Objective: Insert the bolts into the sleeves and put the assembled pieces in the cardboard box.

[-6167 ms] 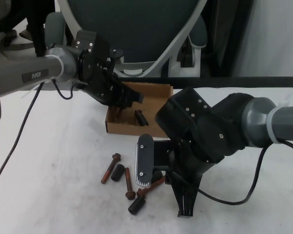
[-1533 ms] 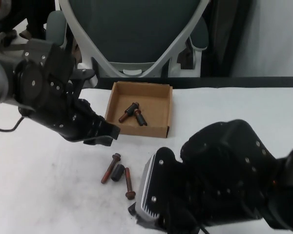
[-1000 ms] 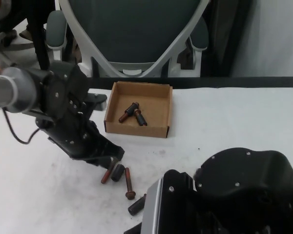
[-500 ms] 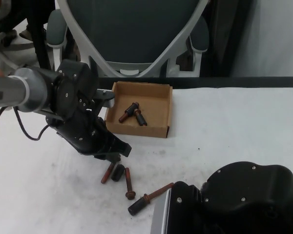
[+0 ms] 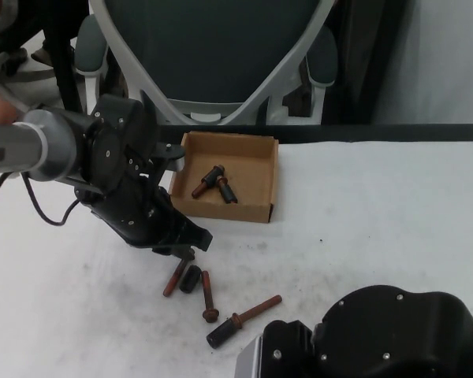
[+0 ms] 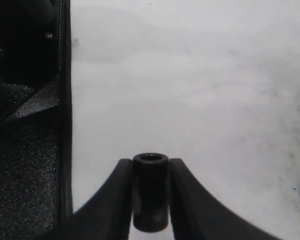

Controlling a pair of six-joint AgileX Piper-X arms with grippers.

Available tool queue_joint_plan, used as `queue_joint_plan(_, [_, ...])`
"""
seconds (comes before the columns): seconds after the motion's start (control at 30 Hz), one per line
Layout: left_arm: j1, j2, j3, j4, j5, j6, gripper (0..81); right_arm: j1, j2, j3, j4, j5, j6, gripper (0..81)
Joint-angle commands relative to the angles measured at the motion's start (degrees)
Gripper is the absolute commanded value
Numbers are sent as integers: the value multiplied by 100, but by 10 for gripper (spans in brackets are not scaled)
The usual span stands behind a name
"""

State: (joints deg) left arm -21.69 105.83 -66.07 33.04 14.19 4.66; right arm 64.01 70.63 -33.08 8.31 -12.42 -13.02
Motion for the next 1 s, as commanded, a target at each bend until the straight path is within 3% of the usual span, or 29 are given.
queue_joint_plan(0.0, [-21, -13, -52, -6, -73, -78, 239, 41, -72, -8, -48, -33, 97, 2])
queue_joint_plan(0.77, [-21, 3, -52, 234, 52, -170, 239, 63, -72, -8, -48, -33, 389, 2])
queue_joint_plan(0.97, [-21, 464, -52, 234, 287, -303, 239, 63, -72, -8, -48, -33, 408, 2])
